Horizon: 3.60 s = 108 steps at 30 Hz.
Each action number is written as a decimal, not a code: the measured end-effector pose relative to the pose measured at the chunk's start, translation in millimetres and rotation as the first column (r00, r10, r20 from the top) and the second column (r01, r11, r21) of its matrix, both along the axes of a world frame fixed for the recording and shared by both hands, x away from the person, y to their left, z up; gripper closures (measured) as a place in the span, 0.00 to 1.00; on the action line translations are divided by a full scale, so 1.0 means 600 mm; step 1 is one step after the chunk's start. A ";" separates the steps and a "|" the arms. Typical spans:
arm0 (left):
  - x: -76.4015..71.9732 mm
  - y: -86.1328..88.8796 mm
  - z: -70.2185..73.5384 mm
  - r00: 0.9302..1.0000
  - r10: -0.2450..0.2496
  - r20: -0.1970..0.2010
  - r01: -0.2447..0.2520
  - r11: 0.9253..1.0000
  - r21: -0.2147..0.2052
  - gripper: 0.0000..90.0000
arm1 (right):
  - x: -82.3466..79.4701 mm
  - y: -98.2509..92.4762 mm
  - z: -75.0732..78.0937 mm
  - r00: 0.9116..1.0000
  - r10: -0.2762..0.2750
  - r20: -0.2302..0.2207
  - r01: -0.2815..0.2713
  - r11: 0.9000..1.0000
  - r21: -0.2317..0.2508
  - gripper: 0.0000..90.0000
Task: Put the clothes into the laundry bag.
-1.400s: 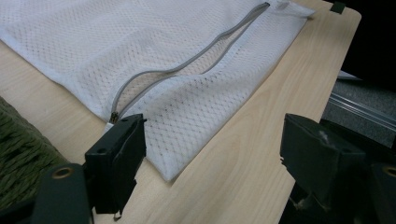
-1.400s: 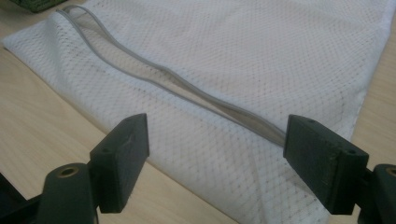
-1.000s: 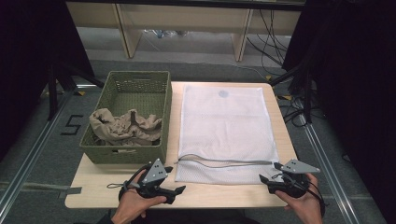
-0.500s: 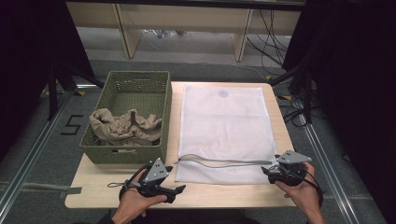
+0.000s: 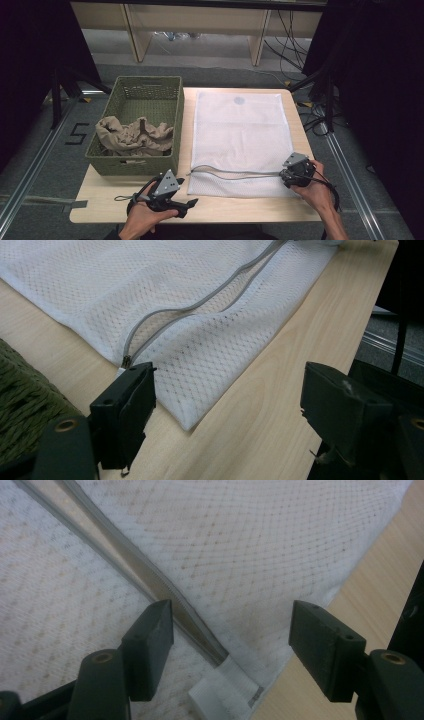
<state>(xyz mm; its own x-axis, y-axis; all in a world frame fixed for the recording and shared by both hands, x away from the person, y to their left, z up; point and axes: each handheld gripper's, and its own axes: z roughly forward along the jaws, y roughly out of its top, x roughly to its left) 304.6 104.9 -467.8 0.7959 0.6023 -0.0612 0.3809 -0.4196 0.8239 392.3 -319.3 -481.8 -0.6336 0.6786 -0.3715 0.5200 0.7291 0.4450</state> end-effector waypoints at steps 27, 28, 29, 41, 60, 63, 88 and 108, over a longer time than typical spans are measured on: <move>0.001 0.001 0.002 1.000 -0.005 0.013 0.005 1.000 -0.012 0.26 | 0.063 0.113 -0.010 0.967 0.257 -0.007 -0.255 0.962 0.096 0.75; 0.001 0.001 0.002 1.000 -0.005 0.013 0.005 1.000 -0.012 0.26 | 0.063 0.113 -0.010 0.967 0.257 -0.007 -0.255 0.962 0.096 0.75; 0.000 0.002 0.003 1.000 -0.004 0.009 0.004 1.000 -0.002 0.26 | 0.069 0.125 -0.011 0.951 0.309 0.001 -0.309 0.950 0.049 0.78; 0.004 0.004 0.003 1.000 -0.010 0.012 0.010 1.000 0.000 0.26 | 0.080 0.129 -0.011 0.952 0.291 -0.097 -0.280 0.953 0.119 0.84; 0.005 0.007 0.007 1.000 0.003 0.021 -0.003 1.000 -0.017 0.27 | 0.076 0.146 0.065 0.961 0.270 0.057 -0.275 0.953 0.126 1.00; 0.010 0.009 0.015 0.999 0.016 0.037 -0.015 0.999 -0.034 0.27 | 0.069 0.149 0.093 0.956 0.276 0.100 -0.288 0.949 0.129 1.00; 0.163 0.158 0.163 0.964 0.240 0.116 -0.260 0.945 0.199 0.22 | 0.073 0.149 0.154 0.945 0.268 0.186 -0.305 0.930 0.207 1.00; 0.308 0.198 0.082 0.977 0.172 -0.128 -0.101 0.896 0.433 0.13 | 0.077 0.158 0.140 0.938 0.315 0.145 -0.338 0.925 0.174 1.00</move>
